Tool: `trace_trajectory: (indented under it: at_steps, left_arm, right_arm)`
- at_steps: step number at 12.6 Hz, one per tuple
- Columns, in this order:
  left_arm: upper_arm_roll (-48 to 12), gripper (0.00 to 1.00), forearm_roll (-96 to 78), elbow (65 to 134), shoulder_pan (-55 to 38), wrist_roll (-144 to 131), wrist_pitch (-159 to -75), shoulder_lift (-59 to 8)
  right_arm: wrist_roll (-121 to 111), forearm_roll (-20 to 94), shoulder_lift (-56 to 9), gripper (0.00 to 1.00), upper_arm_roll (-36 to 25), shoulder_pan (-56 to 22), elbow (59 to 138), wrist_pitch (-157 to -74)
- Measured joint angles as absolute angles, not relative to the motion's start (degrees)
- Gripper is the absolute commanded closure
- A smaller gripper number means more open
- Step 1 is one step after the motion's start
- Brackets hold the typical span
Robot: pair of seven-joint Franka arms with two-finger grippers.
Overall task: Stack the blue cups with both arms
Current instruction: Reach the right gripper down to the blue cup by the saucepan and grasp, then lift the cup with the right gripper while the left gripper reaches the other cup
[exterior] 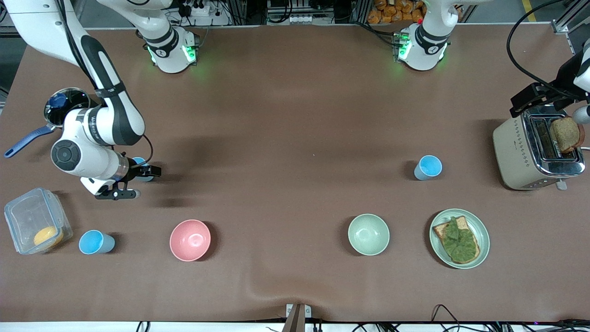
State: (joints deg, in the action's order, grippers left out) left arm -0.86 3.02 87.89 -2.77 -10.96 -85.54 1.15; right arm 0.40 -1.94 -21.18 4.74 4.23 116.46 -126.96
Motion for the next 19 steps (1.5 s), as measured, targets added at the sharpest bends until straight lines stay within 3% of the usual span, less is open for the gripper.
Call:
trace_trajectory:
  at_steps: [1, 2, 3, 5, 8, 10, 16, 19]
  left_arm:
    - [-0.9, 0.0, 3.0, 87.9, -2.8, -11.0, -85.5, 1.1]
    - [-0.9, 0.0, 3.0, 87.9, -2.8, -11.0, -85.5, 1.1]
    - [-0.9, 0.0, 3.0, 87.9, -2.8, -11.0, -85.5, 1.1]
    - [-0.9, 0.0, 3.0, 87.9, -2.8, -11.0, -85.5, 1.1]
    - [-0.9, 0.0, 3.0, 87.9, -2.8, -11.0, -85.5, 1.1]
    - [-0.9, 0.0, 3.0, 87.9, -2.8, -11.0, -85.5, 1.1]
    - [-0.9, 0.0, 3.0, 87.9, -2.8, -11.0, -85.5, 1.1]
    - [-0.9, 0.0, 3.0, 87.9, -2.8, -11.0, -85.5, 1.1]
  right_arm:
    - [0.4, -2.3, -21.0, 0.0, 4.7, 4.2, 116.3, -126.3]
    - [0.4, -2.4, -20.8, 0.14, 4.7, 4.2, 116.3, -125.7]
    - [0.4, -2.4, -20.8, 0.2, 4.7, 4.2, 116.4, -125.3]
    - [0.4, -2.5, -20.9, 0.24, 4.7, 4.2, 116.8, -125.4]
    - [0.4, -2.5, -22.5, 0.63, 4.6, 4.2, 117.2, -127.2]
    - [0.4, -2.6, -23.1, 0.97, 4.5, 4.2, 117.3, -127.5]
    - [0.4, -3.2, -22.2, 1.0, 4.8, 4.2, 116.0, -124.4]
    - [1.6, -3.0, -21.2, 1.0, 5.2, 1.7, 111.0, -117.0]
